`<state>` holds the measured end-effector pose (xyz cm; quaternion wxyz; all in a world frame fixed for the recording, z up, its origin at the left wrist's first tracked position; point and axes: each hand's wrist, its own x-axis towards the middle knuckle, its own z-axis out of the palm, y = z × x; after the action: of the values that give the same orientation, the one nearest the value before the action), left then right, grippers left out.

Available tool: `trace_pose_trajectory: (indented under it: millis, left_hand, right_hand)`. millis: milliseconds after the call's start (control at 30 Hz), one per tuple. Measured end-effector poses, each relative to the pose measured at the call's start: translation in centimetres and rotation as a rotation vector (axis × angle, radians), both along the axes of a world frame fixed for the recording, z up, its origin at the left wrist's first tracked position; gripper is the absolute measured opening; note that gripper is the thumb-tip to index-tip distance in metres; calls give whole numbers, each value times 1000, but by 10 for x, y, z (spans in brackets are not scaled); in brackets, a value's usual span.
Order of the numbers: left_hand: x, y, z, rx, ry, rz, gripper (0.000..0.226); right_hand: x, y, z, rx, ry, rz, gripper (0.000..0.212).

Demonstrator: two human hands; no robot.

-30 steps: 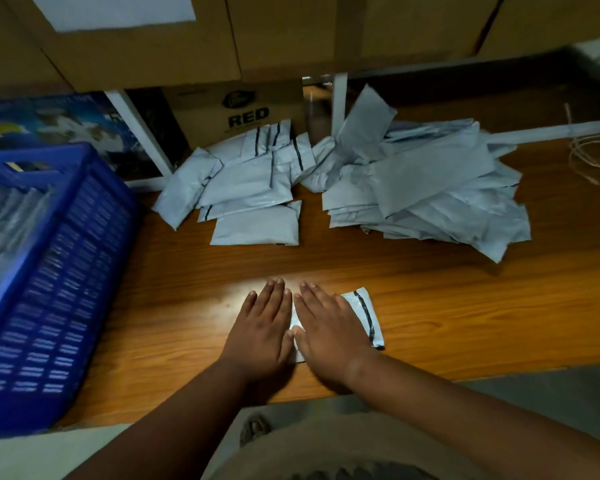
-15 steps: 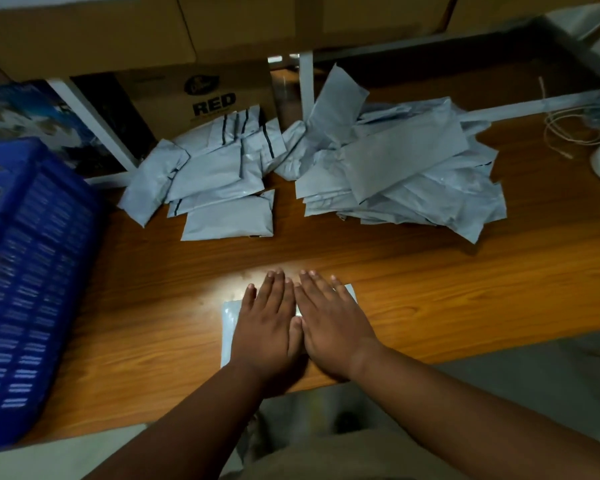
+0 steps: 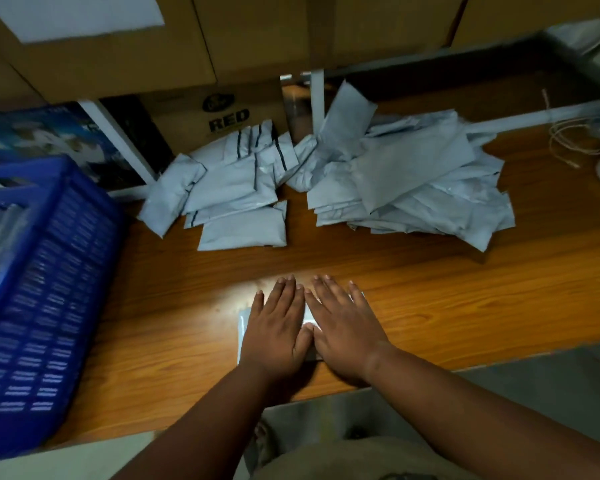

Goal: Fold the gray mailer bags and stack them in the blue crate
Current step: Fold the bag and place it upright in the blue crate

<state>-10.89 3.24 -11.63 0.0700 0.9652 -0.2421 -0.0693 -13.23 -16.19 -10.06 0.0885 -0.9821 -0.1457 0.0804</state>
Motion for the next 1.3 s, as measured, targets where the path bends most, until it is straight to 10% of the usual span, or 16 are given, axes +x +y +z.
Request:
trace_pose_trajectory:
  millis: [533, 833, 1300]
  left_hand:
    - [13, 40, 77, 136, 162, 105, 89]
    - [18, 108, 114, -228, 375, 254, 23]
    - [20, 238, 275, -225, -147, 571, 15]
  right_hand:
    - [32, 10, 60, -146, 172, 205, 95]
    - [63, 10, 103, -51, 413, 288, 56]
    - [192, 148, 262, -13, -201, 527, 19]
